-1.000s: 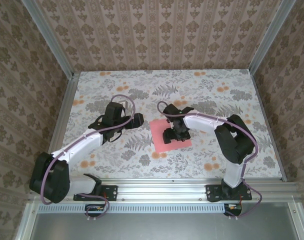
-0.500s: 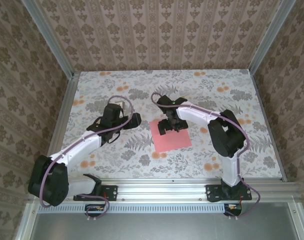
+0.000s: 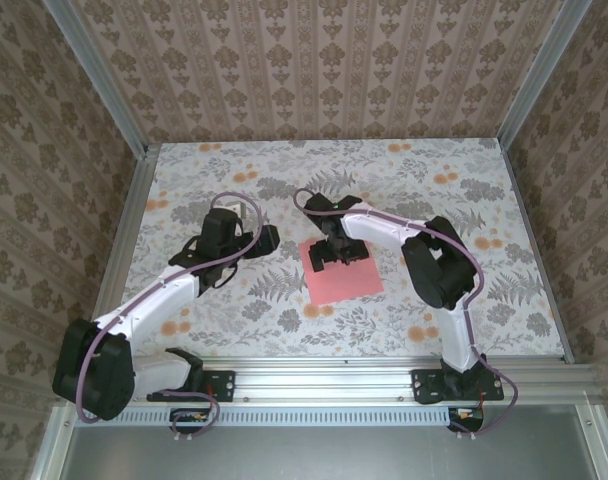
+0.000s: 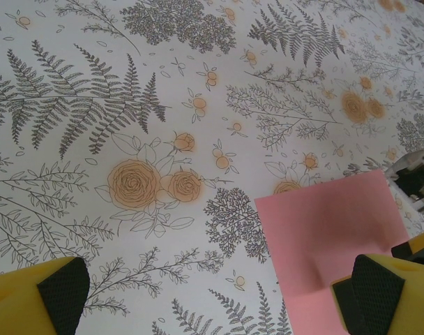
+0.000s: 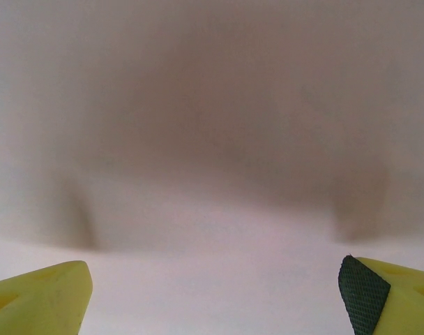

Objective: Fold a paper plane with a square sheet of paper (pick it up from the middle)
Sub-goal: Fold the square sheet of paper in half at the center of the table.

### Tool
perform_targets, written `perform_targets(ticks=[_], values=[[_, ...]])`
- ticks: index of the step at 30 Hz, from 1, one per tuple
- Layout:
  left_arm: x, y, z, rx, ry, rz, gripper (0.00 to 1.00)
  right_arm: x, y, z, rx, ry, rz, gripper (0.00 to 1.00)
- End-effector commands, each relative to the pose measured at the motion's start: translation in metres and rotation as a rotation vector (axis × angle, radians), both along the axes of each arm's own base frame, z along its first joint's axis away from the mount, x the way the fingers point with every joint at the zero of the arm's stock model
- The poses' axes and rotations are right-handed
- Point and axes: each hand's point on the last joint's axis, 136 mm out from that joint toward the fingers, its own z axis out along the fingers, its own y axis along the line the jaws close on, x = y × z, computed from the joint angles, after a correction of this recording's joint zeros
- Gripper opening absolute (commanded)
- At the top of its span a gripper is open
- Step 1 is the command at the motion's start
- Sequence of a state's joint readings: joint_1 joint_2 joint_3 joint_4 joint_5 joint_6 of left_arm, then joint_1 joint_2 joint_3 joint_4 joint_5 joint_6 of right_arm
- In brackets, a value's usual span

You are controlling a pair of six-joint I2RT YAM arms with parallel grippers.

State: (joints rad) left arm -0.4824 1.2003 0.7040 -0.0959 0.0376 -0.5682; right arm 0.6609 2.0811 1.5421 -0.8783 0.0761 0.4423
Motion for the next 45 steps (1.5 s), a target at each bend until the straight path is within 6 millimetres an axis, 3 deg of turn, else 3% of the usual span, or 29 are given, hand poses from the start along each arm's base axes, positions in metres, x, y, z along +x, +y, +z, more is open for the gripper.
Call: perform_targets(ticks=[1,9,19,24,39,41,45], values=[[0.002,0.001,0.007,-0.007,-0.033,-0.010,1.00,-0.012,-0.009,-0.016,-0.078,0.055,-0.009,0.95],[0.000,0.002,0.005,-0.008,-0.026,-0.012,1.00,-0.020,-0.015,-0.036,-0.105,0.089,-0.008,0.89],[-0.003,0.002,0.007,-0.010,-0.020,-0.015,1.00,-0.022,-0.013,-0.037,-0.074,0.082,-0.008,0.76],[-0.006,0.004,0.004,-0.019,-0.013,-0.007,1.00,-0.019,-0.009,-0.027,-0.050,0.063,0.000,0.65],[-0.006,0.008,0.007,-0.005,-0.017,0.009,1.00,-0.009,-0.001,0.024,0.038,-0.033,0.003,0.48],[-0.007,0.008,0.006,-0.005,-0.013,0.011,1.00,-0.009,0.004,0.032,0.071,-0.040,0.007,0.42],[-0.007,0.008,0.007,-0.007,-0.015,0.013,1.00,-0.010,0.015,0.048,0.157,-0.048,0.012,0.43]])
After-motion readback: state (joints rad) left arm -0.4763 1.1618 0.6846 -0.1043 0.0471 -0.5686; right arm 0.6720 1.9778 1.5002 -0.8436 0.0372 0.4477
